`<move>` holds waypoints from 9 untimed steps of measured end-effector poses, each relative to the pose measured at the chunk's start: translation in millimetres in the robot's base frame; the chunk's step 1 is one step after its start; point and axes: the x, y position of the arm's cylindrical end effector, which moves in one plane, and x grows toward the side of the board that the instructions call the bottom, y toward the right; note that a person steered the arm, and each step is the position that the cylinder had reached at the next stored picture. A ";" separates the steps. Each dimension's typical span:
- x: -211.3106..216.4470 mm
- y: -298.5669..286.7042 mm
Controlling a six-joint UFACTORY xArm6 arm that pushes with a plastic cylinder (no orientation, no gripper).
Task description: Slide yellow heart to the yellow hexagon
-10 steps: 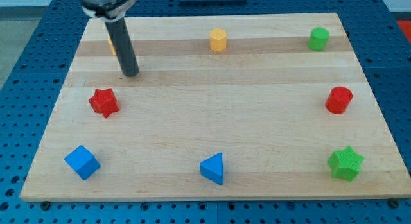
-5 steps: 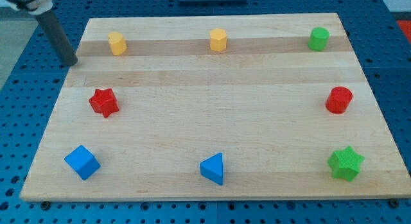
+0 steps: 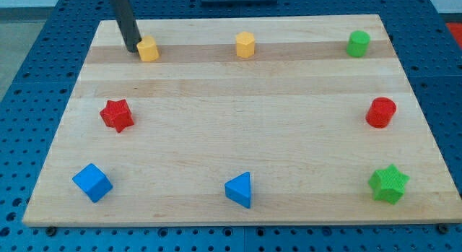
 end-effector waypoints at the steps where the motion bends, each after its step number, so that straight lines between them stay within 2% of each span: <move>1: 0.0 42.6; 2: -1.6 93.2; 4: -1.8 115.8; 5: -1.8 108.0; 9: -1.4 16.3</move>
